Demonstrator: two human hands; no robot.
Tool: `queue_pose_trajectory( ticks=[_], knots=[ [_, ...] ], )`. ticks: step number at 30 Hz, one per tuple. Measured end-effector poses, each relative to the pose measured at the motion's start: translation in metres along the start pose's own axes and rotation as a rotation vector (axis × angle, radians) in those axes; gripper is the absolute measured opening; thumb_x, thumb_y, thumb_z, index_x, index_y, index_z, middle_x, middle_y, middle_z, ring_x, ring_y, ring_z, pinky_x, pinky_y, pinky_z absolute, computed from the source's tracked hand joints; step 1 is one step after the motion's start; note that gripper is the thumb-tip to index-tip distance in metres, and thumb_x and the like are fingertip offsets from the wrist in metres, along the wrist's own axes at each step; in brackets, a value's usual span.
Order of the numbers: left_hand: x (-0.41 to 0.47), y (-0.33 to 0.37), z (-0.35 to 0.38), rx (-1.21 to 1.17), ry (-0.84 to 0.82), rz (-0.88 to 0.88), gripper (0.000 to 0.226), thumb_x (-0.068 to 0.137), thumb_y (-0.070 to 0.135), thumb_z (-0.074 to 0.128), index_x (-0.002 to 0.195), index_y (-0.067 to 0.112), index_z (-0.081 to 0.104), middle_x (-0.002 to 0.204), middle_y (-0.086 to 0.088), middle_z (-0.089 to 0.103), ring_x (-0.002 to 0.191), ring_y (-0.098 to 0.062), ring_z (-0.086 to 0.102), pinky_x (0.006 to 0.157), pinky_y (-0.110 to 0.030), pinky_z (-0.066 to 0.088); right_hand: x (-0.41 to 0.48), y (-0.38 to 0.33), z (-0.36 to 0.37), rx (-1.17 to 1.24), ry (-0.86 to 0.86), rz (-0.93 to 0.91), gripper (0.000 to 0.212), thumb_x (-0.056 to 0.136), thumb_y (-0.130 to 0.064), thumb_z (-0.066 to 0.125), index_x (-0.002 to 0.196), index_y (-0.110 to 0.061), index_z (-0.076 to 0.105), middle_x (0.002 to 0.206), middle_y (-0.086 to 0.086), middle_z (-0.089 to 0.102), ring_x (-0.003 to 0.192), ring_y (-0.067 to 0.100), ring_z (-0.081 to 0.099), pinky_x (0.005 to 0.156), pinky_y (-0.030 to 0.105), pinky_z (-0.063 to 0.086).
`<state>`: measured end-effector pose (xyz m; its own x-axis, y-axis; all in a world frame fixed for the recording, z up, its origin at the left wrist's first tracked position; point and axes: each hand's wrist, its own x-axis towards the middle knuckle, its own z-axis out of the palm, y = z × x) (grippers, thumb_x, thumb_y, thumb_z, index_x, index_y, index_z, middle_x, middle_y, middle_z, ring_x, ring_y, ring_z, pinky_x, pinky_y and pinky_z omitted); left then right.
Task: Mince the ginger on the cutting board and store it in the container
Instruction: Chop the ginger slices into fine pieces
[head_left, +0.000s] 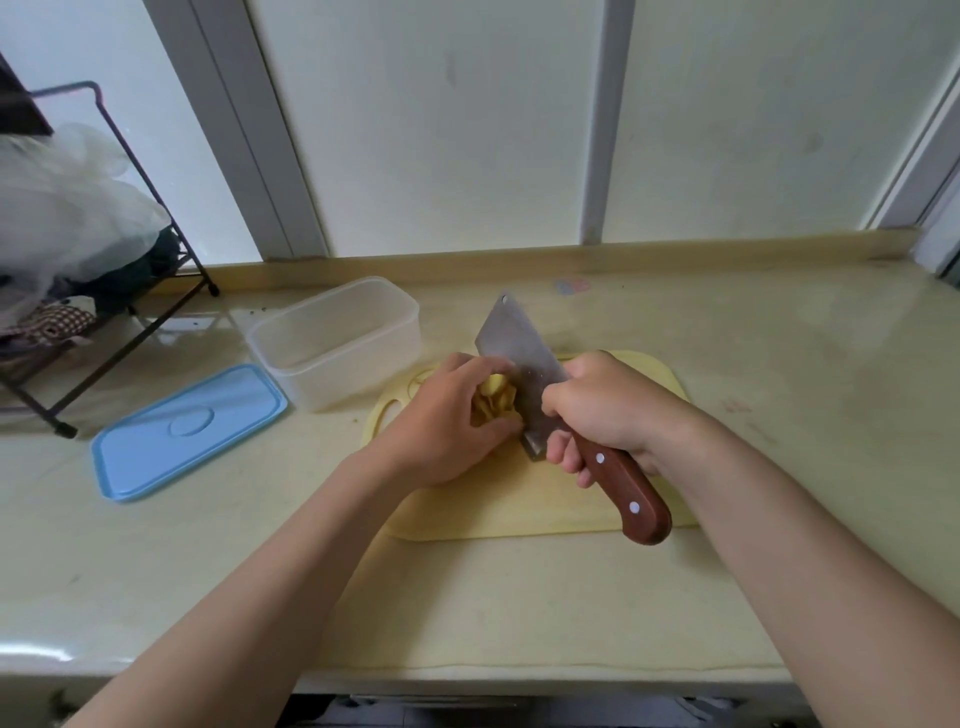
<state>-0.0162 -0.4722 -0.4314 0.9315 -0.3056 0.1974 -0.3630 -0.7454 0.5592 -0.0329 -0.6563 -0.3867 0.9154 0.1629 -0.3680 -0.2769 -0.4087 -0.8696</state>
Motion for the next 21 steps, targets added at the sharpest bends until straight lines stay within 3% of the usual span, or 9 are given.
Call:
queue_pose_trajectory(
  ticks=[2,4,11,17,21],
  knots=[
    [-0.002,-0.003,-0.004,0.000,0.013,0.013,0.046,0.085,0.032,0.076,0.127,0.033,0.057,0.119,0.006,0.052,0.105,-0.011,0.052,0.091,-0.022,0.043,0.001,-0.002,0.003,0.005,-0.020,-0.008,0.025,0.097,-0.001,0.039,0.118,0.002,0.052,0.071,0.021,0.059,0.039,0.019,0.051,0.043,0.026,0.047],
    [-0.006,-0.008,-0.008,-0.003,0.017,0.021,0.045,0.084,0.030,0.077,0.124,0.032,0.058,0.117,0.006,0.052,0.104,-0.012,0.053,0.090,-0.023,0.044,0.002,-0.002,0.004,0.007,-0.033,-0.004,0.018,0.097,-0.001,0.039,0.111,0.000,0.052,0.071,0.020,0.059,0.039,0.019,0.050,0.043,0.025,0.046],
    [-0.010,-0.005,-0.015,-0.008,-0.010,0.063,0.041,0.086,0.023,0.076,0.125,0.032,0.066,0.128,0.009,0.047,0.115,-0.005,0.050,0.090,0.000,0.033,-0.003,0.008,-0.016,0.005,-0.006,0.001,0.004,0.099,-0.003,0.047,0.097,-0.002,0.050,0.065,0.020,0.061,0.039,0.020,0.051,0.040,0.026,0.045],
    [-0.007,0.008,-0.011,0.198,-0.081,0.079,0.028,0.087,0.031,0.073,0.115,0.033,0.073,0.143,-0.002,0.047,0.137,-0.025,0.040,0.112,-0.041,0.036,-0.010,0.019,-0.034,-0.009,0.003,0.005,0.011,0.097,-0.002,0.046,0.087,-0.005,0.048,0.067,0.022,0.062,0.040,0.021,0.050,0.041,0.027,0.045],
    [-0.005,0.013,-0.008,0.311,-0.080,0.111,0.023,0.089,0.027,0.072,0.112,0.028,0.072,0.135,0.002,0.051,0.131,-0.025,0.042,0.109,-0.041,0.035,-0.014,0.024,-0.045,-0.031,0.007,0.002,0.008,0.097,-0.003,0.047,0.091,-0.004,0.051,0.067,0.021,0.063,0.041,0.022,0.051,0.042,0.027,0.046]
  ],
)
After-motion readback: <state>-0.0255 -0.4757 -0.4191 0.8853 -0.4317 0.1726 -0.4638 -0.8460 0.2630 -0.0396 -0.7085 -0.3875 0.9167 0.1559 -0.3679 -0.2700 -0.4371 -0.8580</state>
